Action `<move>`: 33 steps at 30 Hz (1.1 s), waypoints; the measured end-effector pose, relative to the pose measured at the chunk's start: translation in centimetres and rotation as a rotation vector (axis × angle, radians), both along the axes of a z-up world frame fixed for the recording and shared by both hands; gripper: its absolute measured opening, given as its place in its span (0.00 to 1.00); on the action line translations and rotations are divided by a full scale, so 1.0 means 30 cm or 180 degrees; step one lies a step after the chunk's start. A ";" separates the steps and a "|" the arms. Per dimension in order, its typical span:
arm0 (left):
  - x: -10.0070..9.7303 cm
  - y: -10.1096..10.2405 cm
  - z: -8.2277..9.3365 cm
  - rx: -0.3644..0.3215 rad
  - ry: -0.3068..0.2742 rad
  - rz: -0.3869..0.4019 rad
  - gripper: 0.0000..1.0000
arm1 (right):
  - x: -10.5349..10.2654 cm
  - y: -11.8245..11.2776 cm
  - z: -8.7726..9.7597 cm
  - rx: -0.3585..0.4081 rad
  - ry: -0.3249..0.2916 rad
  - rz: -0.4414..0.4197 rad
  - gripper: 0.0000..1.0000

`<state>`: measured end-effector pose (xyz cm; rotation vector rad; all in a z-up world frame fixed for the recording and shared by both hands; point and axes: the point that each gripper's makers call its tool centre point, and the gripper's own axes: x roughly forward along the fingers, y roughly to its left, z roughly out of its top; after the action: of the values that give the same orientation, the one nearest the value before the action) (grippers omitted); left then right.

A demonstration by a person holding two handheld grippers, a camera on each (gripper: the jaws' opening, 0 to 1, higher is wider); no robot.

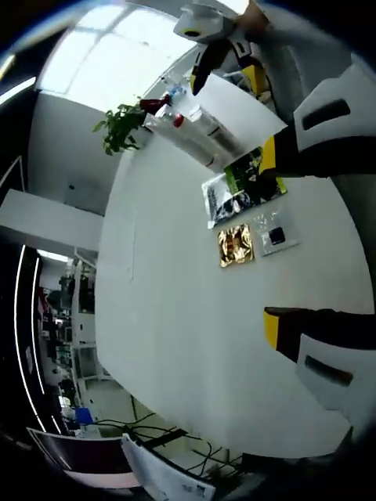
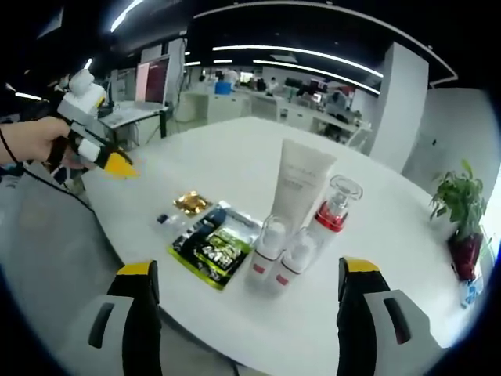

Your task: Arrange the skincare products in the storage area until every visible bottle or jar stands upright without overlapping.

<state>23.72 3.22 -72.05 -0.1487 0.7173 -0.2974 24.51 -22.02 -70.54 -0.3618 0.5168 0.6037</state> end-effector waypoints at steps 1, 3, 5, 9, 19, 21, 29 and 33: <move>-0.014 0.008 0.000 -0.0026 -0.0025 -0.0011 0.69 | -0.002 0.002 0.005 0.0027 0.0002 -0.0002 0.94; -0.035 0.015 0.008 -0.0066 -0.0055 -0.0023 0.73 | 0.001 0.001 0.001 0.0039 -0.0002 -0.0005 0.94; -0.056 0.024 0.021 -0.0066 -0.0139 -0.0050 0.76 | 0.004 0.002 -0.003 0.0060 -0.0002 -0.0002 0.94; -0.092 0.038 0.028 -0.0078 -0.0294 -0.0201 0.84 | -0.003 0.005 0.005 0.0028 -0.0009 0.0016 0.94; -0.072 0.030 0.107 -0.0110 -0.0788 -0.0313 0.97 | 0.002 0.010 -0.014 -0.0005 0.0011 0.0032 0.95; -0.073 0.028 0.125 -0.0122 -0.0860 -0.0313 0.99 | 0.001 0.012 -0.013 -0.0003 0.0011 0.0040 0.96; -0.071 0.032 0.137 -0.0114 -0.0917 -0.0281 0.99 | 0.004 0.015 -0.023 0.0068 0.0089 0.0002 0.99; -0.072 0.032 0.131 -0.0127 -0.0864 -0.0255 0.99 | 0.003 0.017 -0.028 0.0054 0.0093 0.0008 0.99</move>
<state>21.55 4.19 -68.12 -0.1148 0.4491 -0.4000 24.61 -21.49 -71.39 -0.3379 0.5391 0.6162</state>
